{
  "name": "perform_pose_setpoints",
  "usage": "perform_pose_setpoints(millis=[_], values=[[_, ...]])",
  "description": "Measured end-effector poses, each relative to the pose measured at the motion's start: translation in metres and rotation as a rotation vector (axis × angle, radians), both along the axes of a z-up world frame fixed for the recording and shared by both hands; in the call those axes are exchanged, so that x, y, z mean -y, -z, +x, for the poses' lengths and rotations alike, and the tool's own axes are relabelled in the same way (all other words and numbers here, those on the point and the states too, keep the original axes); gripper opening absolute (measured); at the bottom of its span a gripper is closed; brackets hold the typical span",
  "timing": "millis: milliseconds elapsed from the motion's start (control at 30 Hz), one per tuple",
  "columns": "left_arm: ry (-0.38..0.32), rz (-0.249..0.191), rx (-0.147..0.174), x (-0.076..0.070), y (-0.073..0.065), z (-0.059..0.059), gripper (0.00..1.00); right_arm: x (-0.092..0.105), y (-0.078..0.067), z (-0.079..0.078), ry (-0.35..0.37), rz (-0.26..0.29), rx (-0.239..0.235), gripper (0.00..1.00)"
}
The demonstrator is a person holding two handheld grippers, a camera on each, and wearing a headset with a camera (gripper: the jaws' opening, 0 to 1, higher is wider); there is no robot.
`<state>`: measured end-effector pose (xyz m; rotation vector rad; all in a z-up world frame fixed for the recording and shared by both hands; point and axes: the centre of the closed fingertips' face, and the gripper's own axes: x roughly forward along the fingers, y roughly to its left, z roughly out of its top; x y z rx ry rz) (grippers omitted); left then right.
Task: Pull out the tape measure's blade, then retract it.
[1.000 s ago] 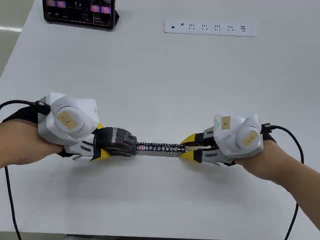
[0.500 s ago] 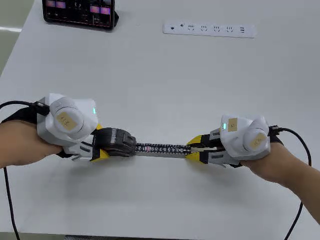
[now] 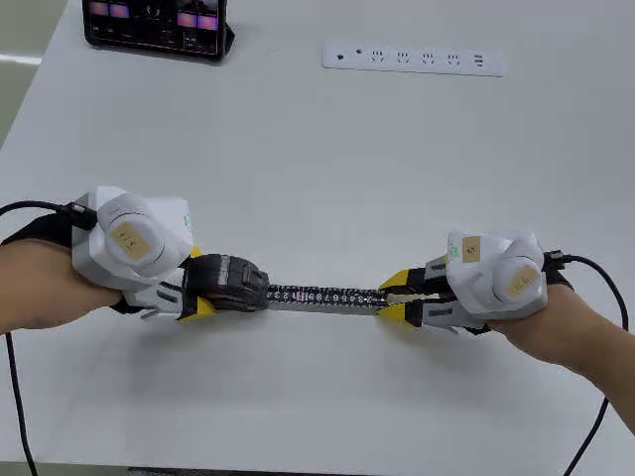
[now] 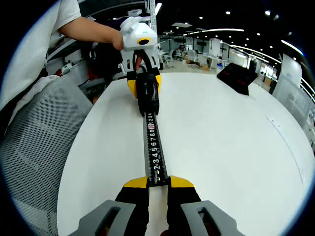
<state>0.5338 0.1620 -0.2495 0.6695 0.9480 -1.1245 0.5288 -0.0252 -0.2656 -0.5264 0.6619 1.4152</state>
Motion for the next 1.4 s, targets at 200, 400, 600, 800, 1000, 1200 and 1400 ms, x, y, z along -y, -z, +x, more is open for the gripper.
perform_pose_setpoints(millis=[200, 400, 600, 800, 1000, 1200, 1400], values=[[0.001, 0.002, 0.000, 0.000, 0.000, 0.000, 0.29, 0.007, 0.000, -0.001, 0.004, -0.009, 0.000, 0.09], [0.000, 0.003, 0.000, -0.001, 0.000, 0.000, 0.29, 0.012, 0.000, -0.001, 0.009, -0.016, 0.001, 0.09], [0.001, 0.004, -0.001, -0.001, 0.000, 0.000, 0.29, 0.017, 0.000, -0.001, 0.009, -0.023, 0.004, 0.09], [0.001, 0.004, -0.001, -0.001, 0.000, 0.000, 0.29, 0.021, 0.000, 0.000, 0.010, -0.028, 0.005, 0.09], [0.001, 0.004, -0.002, -0.001, 0.001, 0.000, 0.29, 0.027, 0.000, 0.000, 0.018, -0.029, 0.000, 0.09], [0.003, 0.007, -0.004, 0.000, 0.001, 0.000, 0.29, 0.033, 0.000, 0.000, 0.021, -0.036, 0.001, 0.09], [0.004, 0.008, -0.004, 0.000, 0.001, 0.000, 0.29, 0.039, 0.000, -0.001, 0.023, -0.042, -0.001, 0.09]])
